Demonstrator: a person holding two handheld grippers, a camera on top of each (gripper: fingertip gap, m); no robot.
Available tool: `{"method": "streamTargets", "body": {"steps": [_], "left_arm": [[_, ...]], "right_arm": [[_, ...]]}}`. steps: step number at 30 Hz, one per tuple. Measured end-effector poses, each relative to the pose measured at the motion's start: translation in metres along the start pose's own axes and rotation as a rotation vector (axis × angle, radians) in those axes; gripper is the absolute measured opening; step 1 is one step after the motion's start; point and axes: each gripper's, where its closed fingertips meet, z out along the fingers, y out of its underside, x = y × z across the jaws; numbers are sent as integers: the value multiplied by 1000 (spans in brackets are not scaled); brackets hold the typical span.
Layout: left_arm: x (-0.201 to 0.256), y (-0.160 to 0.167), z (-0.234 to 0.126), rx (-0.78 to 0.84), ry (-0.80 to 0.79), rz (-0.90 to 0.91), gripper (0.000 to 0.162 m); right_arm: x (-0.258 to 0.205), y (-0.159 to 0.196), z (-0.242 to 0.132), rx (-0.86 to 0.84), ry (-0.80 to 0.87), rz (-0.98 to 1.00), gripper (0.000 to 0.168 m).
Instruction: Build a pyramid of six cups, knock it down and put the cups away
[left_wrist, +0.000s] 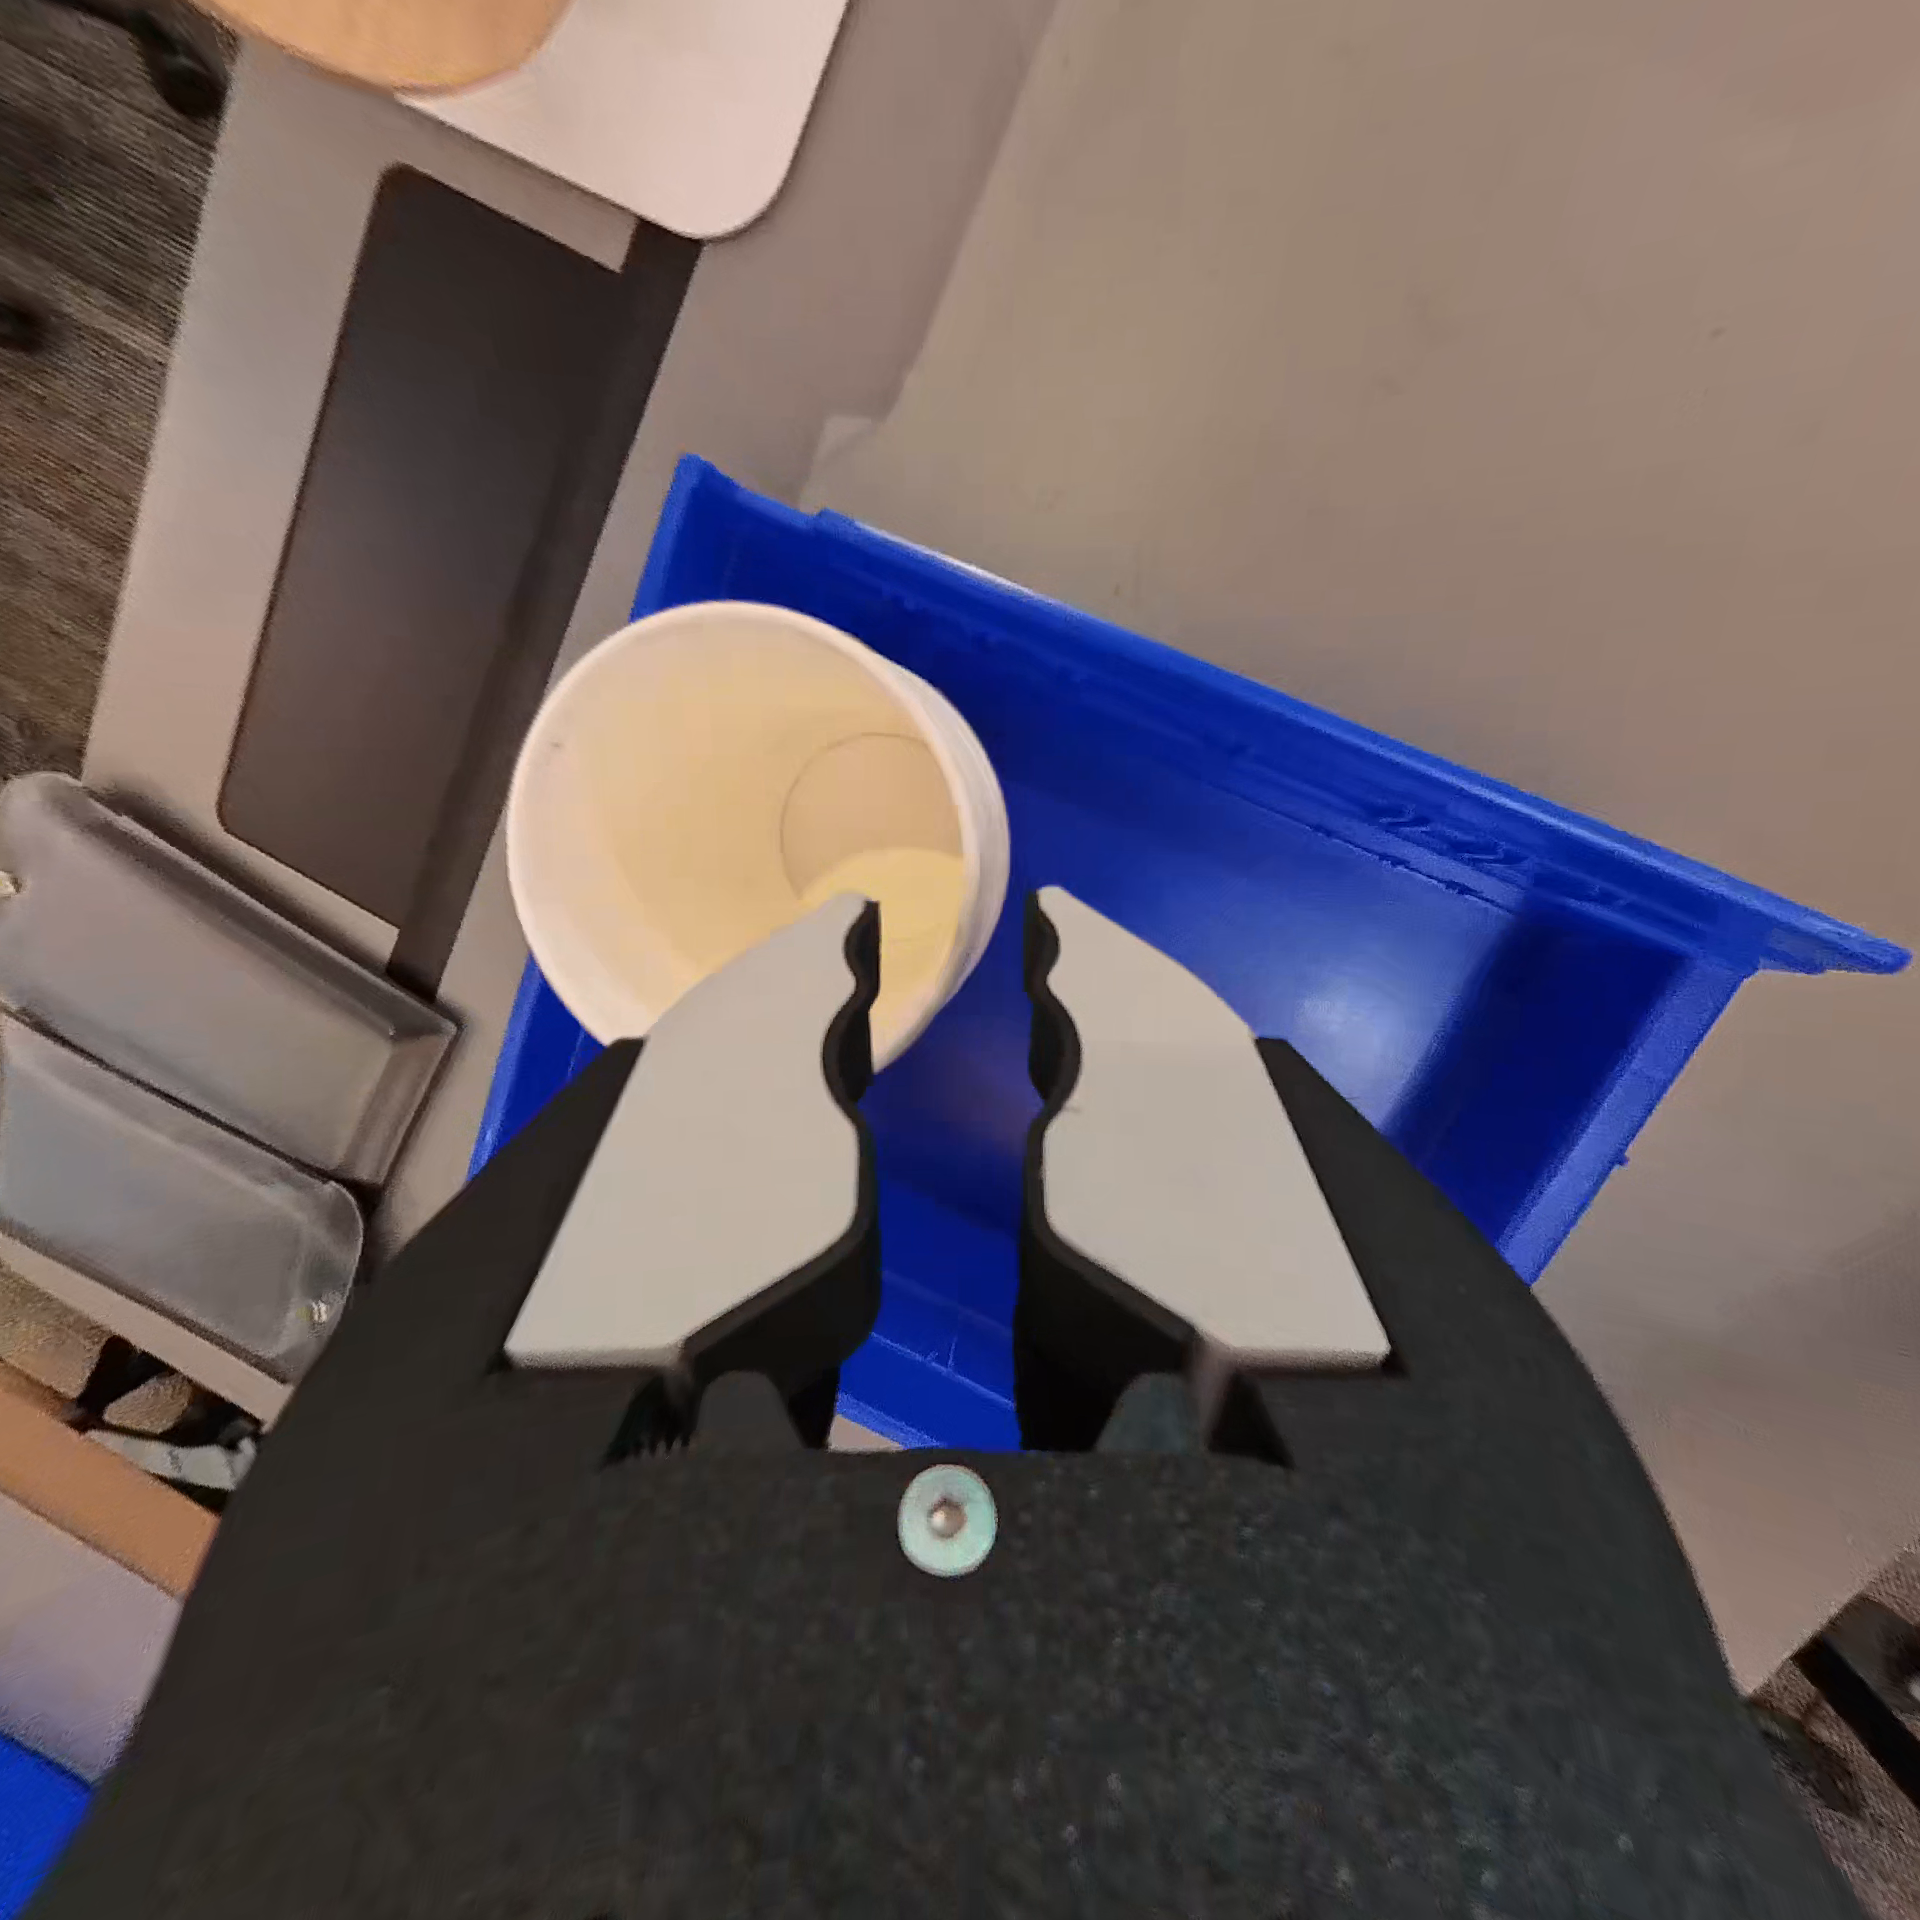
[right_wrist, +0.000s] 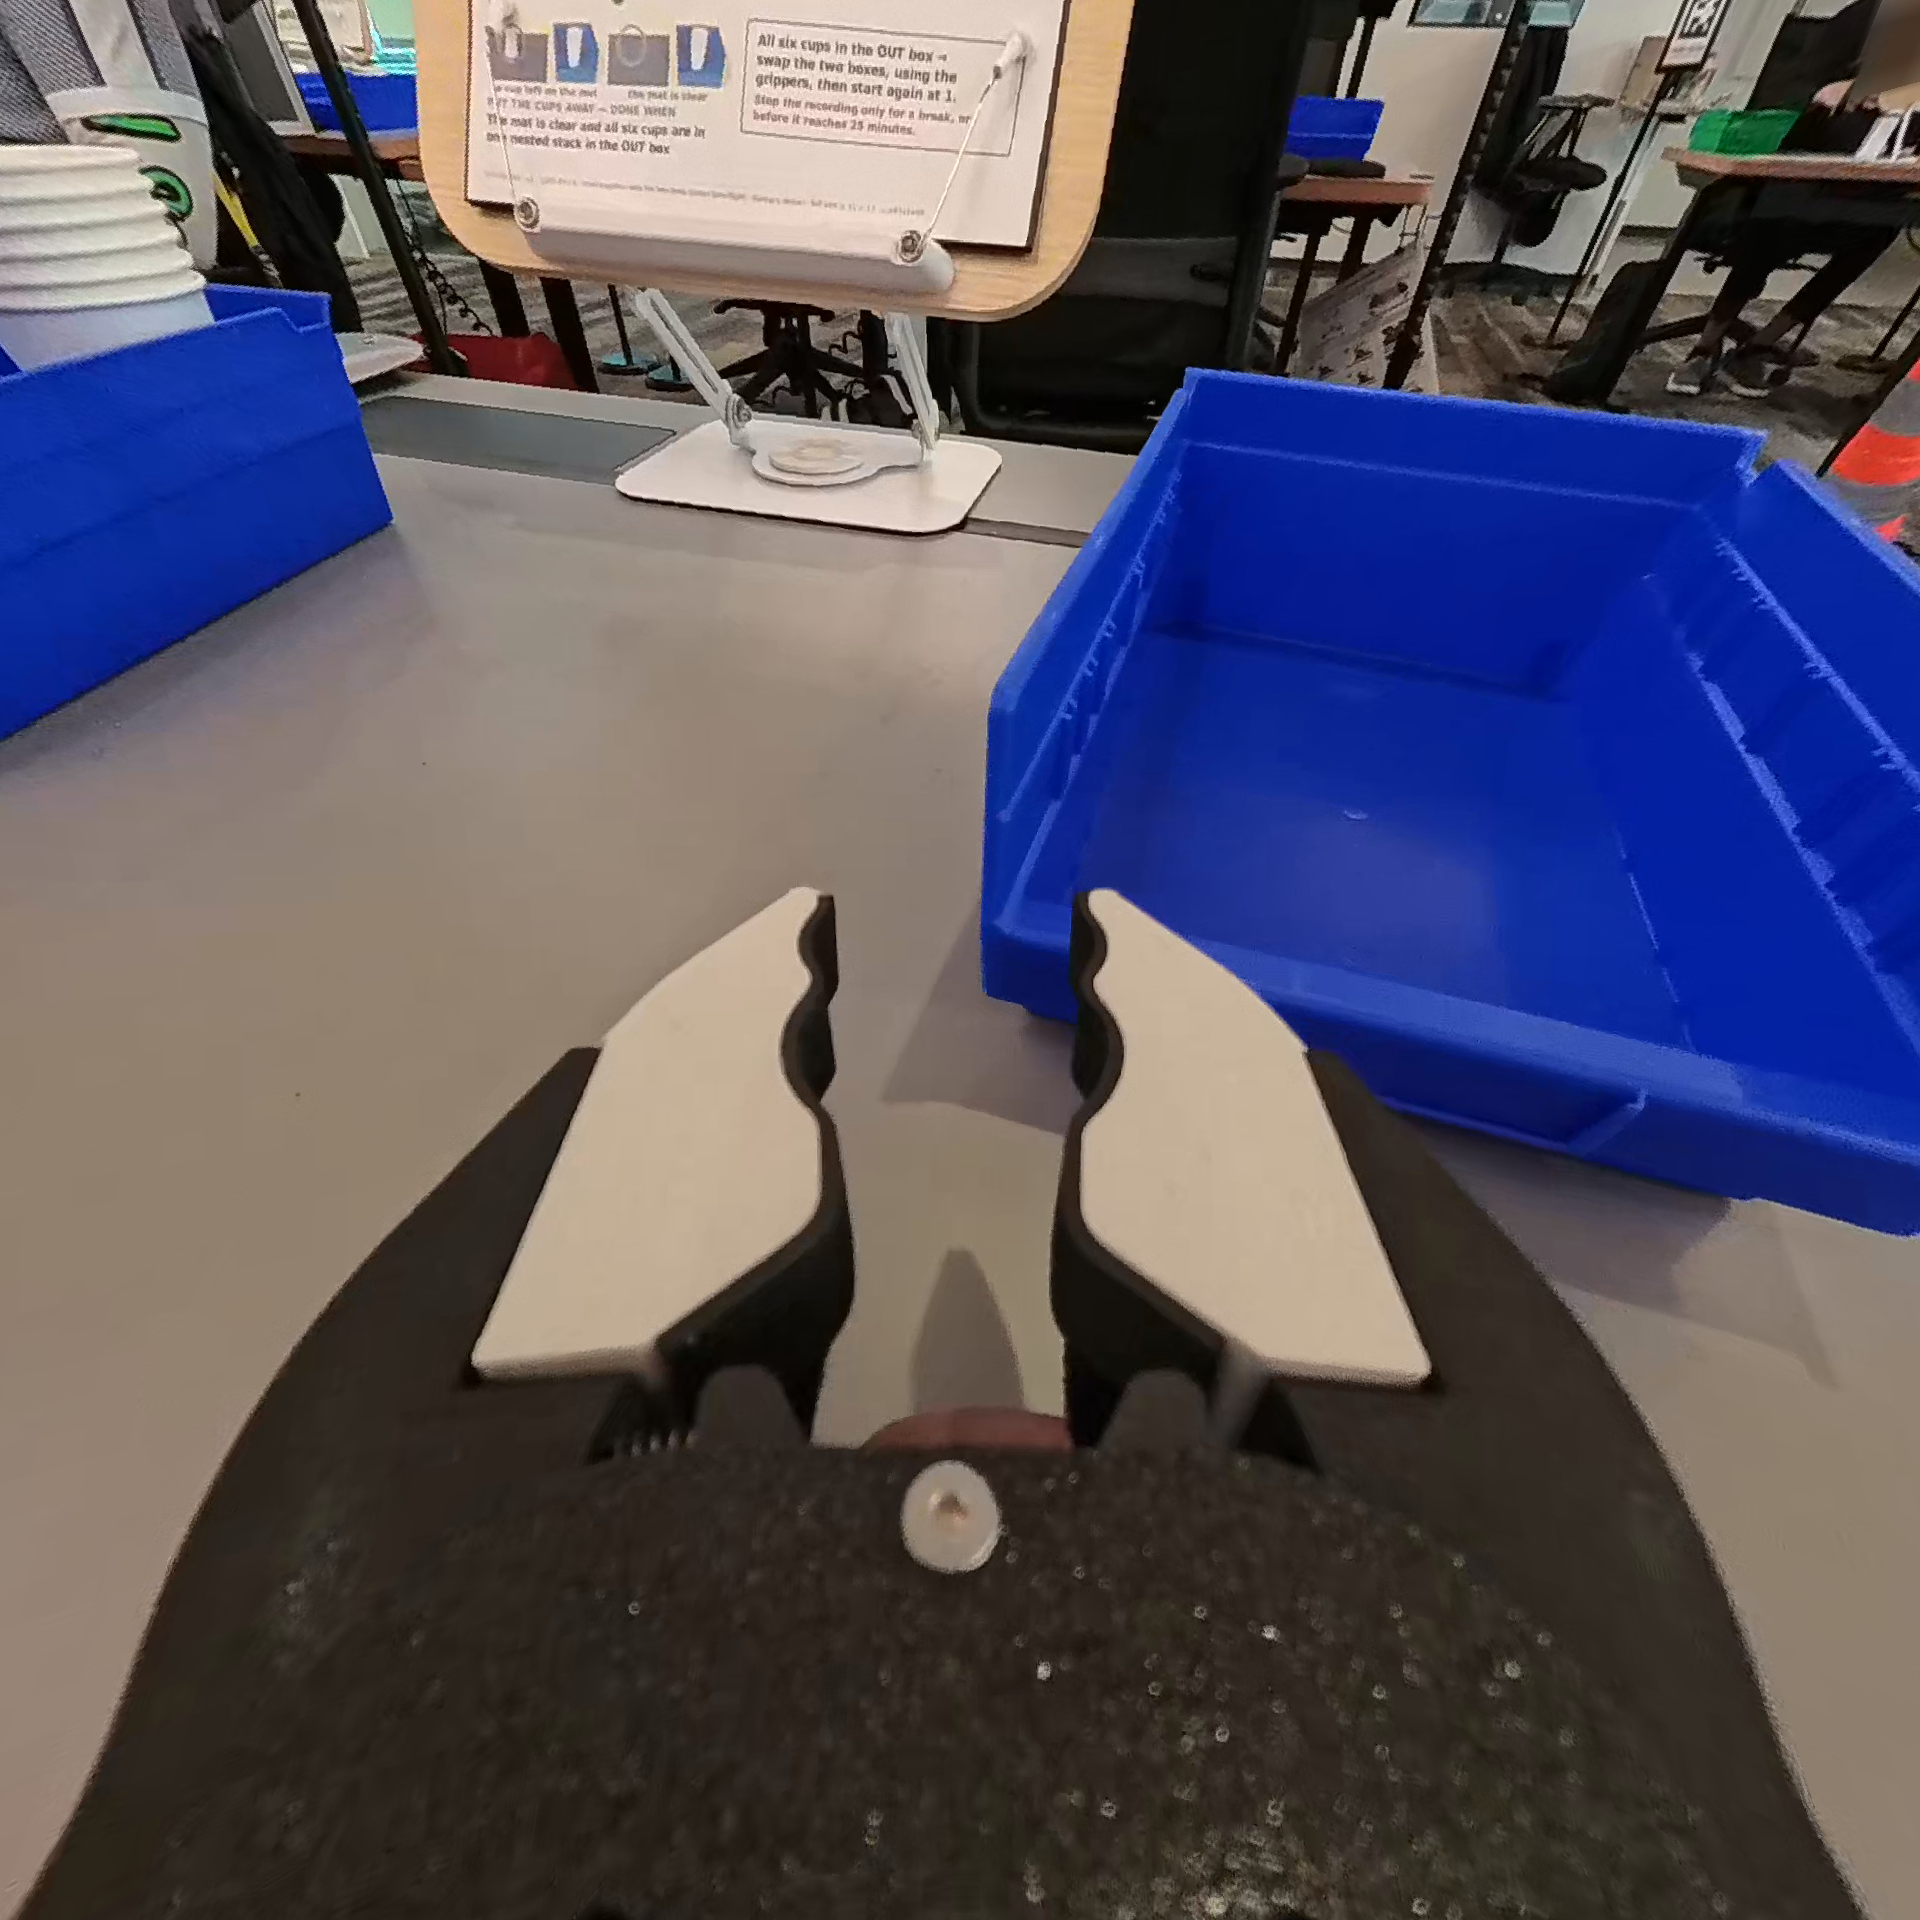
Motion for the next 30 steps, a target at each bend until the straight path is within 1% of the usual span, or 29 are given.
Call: {"method": "streamTargets", "body": {"steps": [2, 5, 9, 10, 12, 16, 18, 21, 24, 27, 30], "left_arm": [[-4, 1, 6, -5, 6, -9, 24], [-2, -5, 6, 28, 35, -14, 10], [0, -9, 4, 30, 35, -4, 13], [0, -10, 3, 32, 39, -3, 12], [3, -11, 3, 36, 64, -9, 3], [4, -12, 4, 41, 93, -30, 3], [1, -12, 2, 43, 83, -35, 3], [-5, -16, -9, 53, 65, -34, 3], [-8, -27, -29, 100, 61, -46, 3], [-14, -39, -58, 165, 18, -45, 3], [-11, -58, -96, 290, -23, -45, 3]], "right_arm": [[0, 0, 0, -1, -1, 2, 42], [-1, 1, 1, -4, -5, 4, 42], [-3, 3, 3, -15, -10, -4, 42], [-4, 3, 3, -15, -13, -2, 42], [-5, 3, 4, -17, -15, -2, 42], [-6, 2, 4, -13, -15, -6, 41], [-13, -1, 5, -3, -43, 18, 41], [-40, -6, 12, 11, -152, 27, 41], [-80, -7, 23, -8, -323, 18, 41], [-118, -13, 32, -5, -515, 117, 43], [-147, -28, 44, 1, -689, 247, 53]]}}
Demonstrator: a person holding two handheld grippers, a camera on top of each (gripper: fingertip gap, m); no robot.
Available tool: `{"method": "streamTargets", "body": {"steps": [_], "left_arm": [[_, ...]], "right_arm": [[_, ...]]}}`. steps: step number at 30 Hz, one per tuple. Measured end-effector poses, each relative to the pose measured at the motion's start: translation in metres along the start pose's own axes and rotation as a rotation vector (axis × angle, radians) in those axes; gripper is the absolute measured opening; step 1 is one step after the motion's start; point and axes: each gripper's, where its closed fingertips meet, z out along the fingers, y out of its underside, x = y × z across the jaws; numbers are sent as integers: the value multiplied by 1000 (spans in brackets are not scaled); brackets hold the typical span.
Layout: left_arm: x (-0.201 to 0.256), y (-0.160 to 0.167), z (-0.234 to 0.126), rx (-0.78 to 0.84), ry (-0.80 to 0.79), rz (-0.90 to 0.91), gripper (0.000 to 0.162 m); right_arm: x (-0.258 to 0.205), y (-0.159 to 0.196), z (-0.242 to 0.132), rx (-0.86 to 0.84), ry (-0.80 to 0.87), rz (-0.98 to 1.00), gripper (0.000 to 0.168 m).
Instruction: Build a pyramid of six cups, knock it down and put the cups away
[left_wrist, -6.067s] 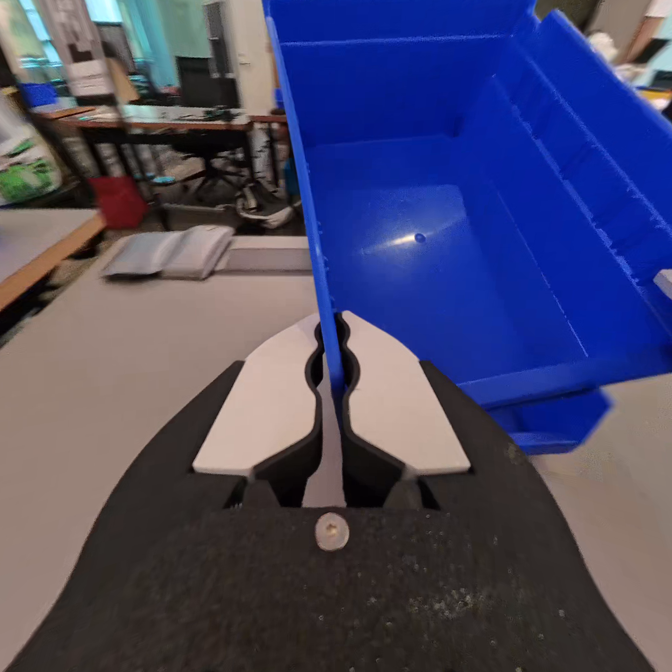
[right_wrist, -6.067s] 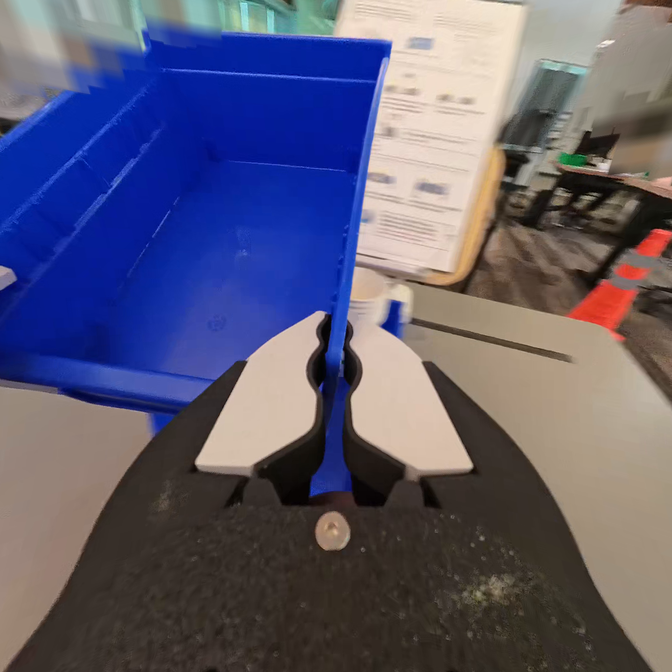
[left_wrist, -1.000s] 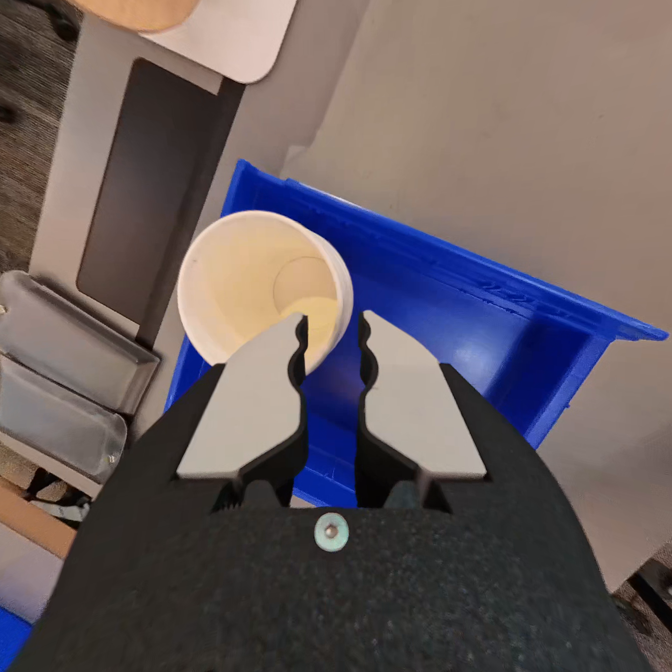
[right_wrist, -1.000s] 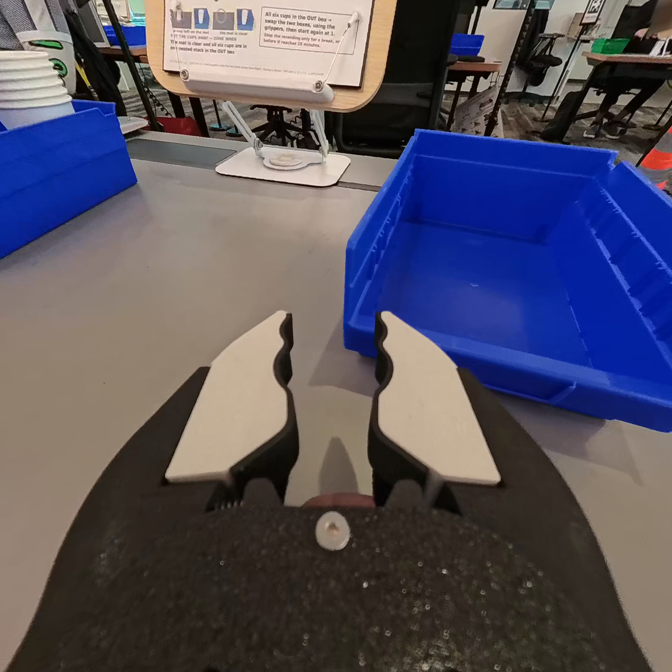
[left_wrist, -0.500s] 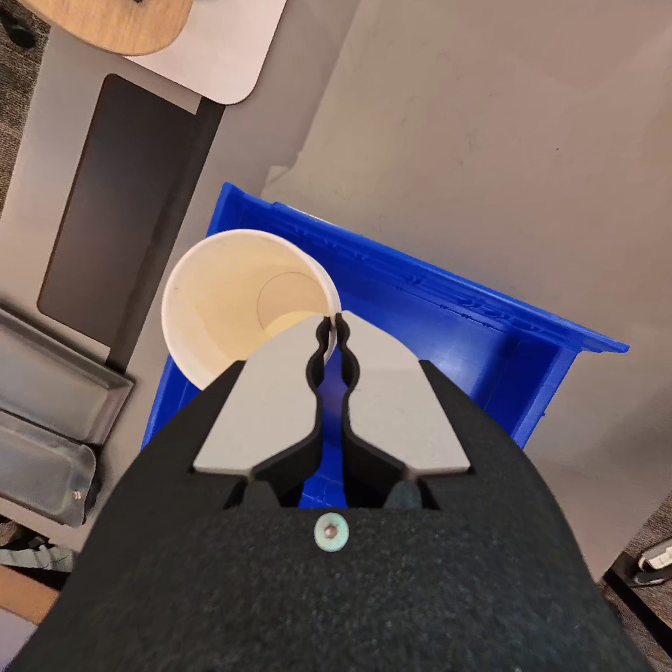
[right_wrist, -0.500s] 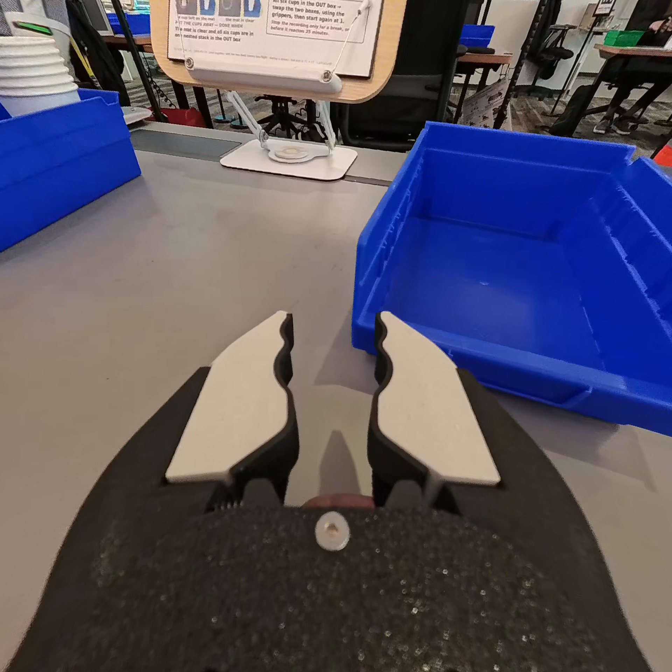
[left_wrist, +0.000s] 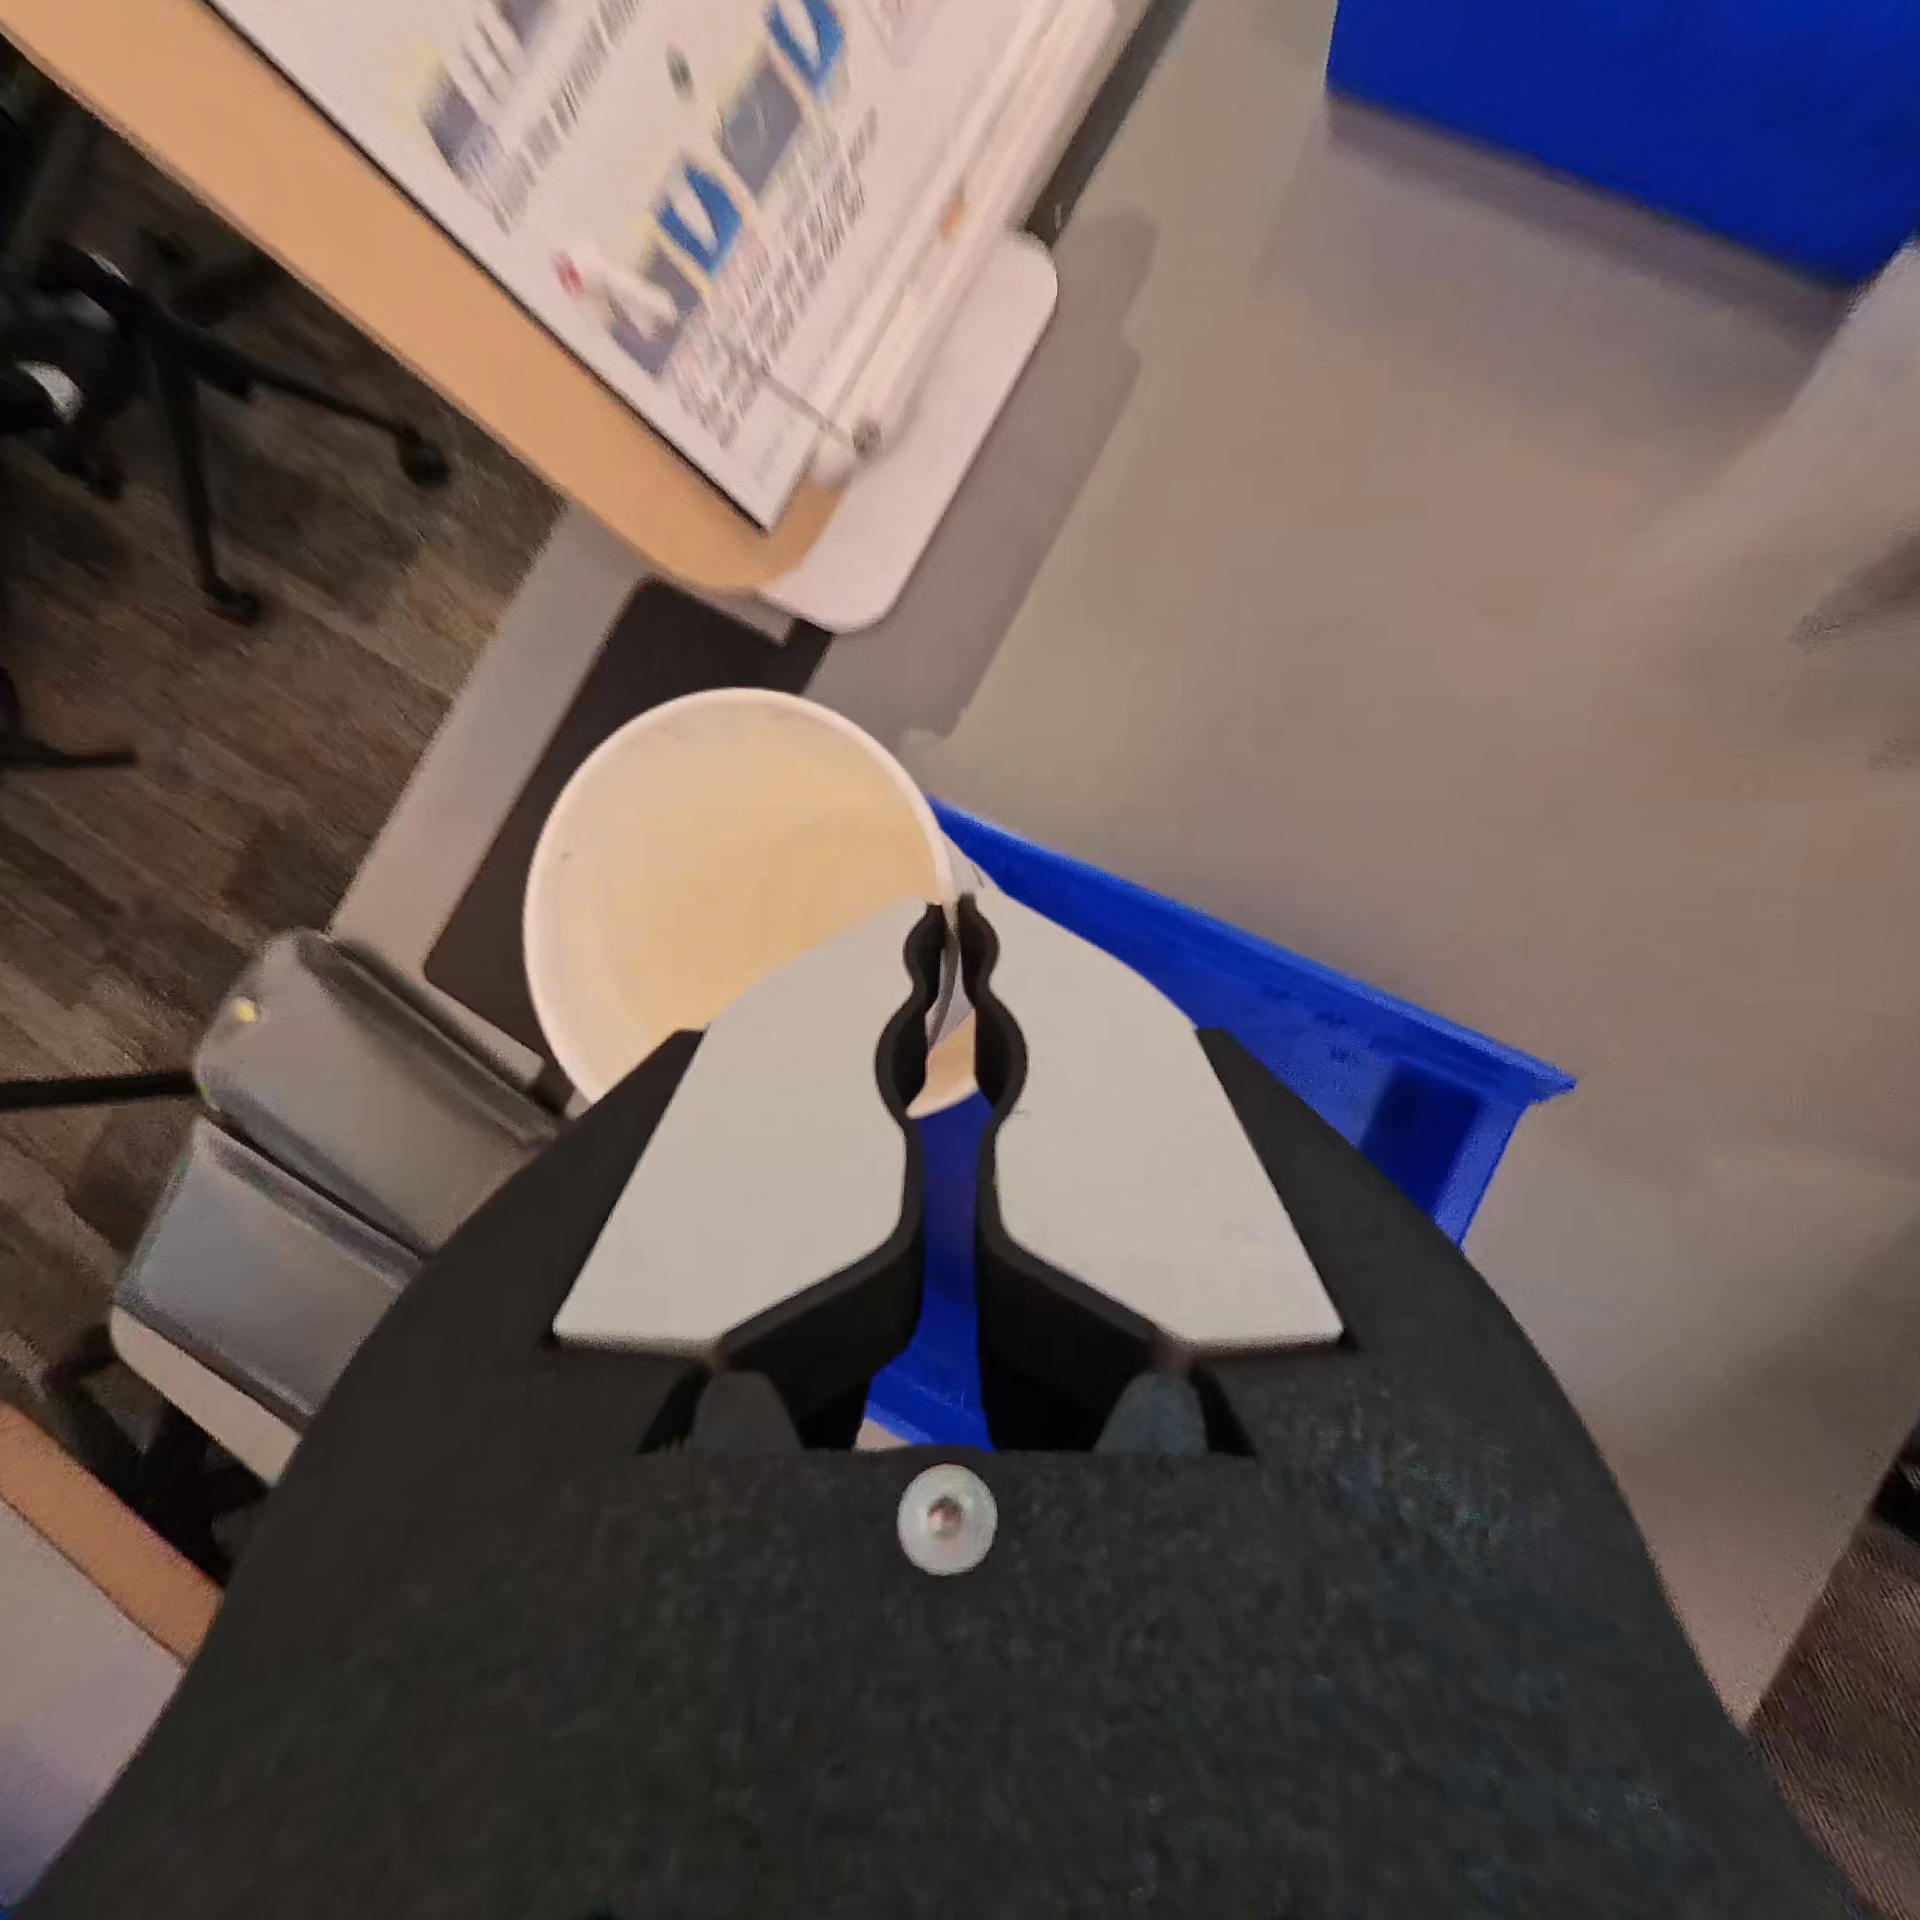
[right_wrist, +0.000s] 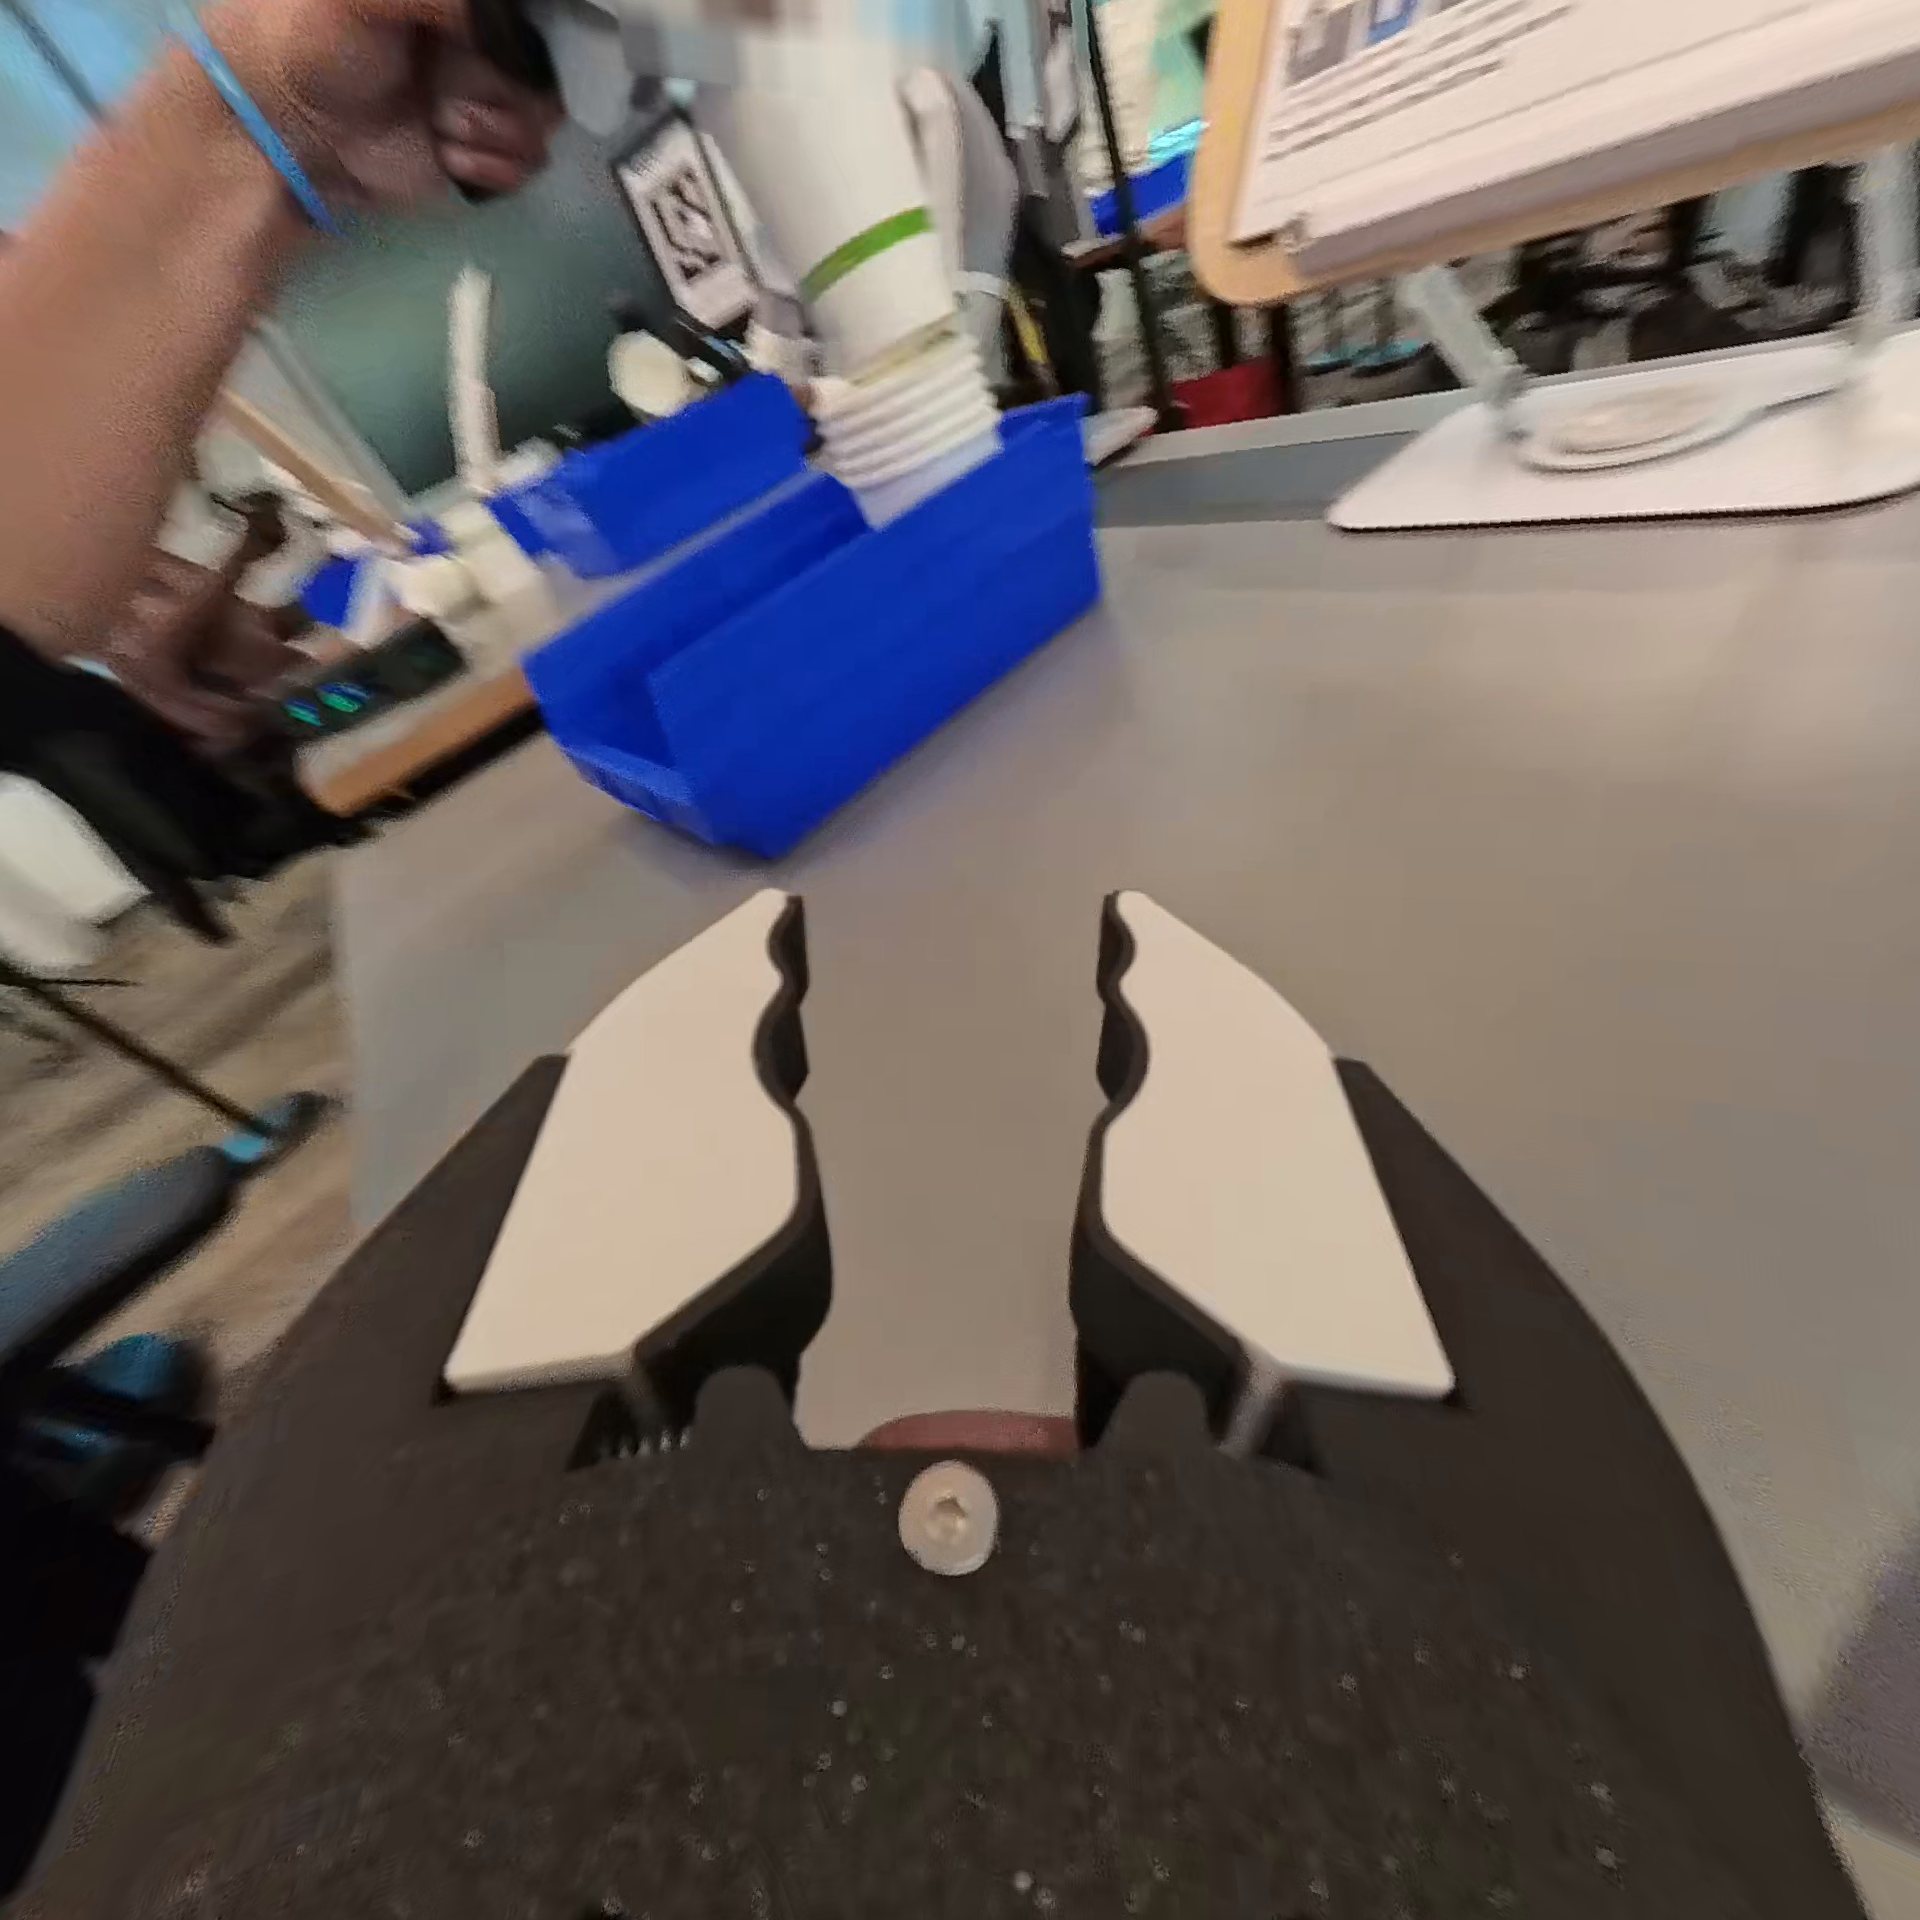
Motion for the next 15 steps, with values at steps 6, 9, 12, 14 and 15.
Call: {"method": "streamTargets", "body": {"steps": [6, 9, 12, 14, 15], "left_arm": [[43, -72, -48, 379, 15, -25, 2], [80, -105, -59, 595, 85, -51, 2], [120, -126, -61, 768, 182, -72, 2], [145, -134, -56, 842, 253, -81, 2], [156, -137, -51, 866, 279, -84, 2]], "right_arm": [[-32, -64, 44, 208, -404, 288, 77], [-31, -97, 67, 288, -498, 382, 90], [-26, -131, 78, 353, -533, 424, 98], [-25, -147, 78, 378, -547, 404, 100], [-25, -152, 78, 371, -546, 383, 102]]}}
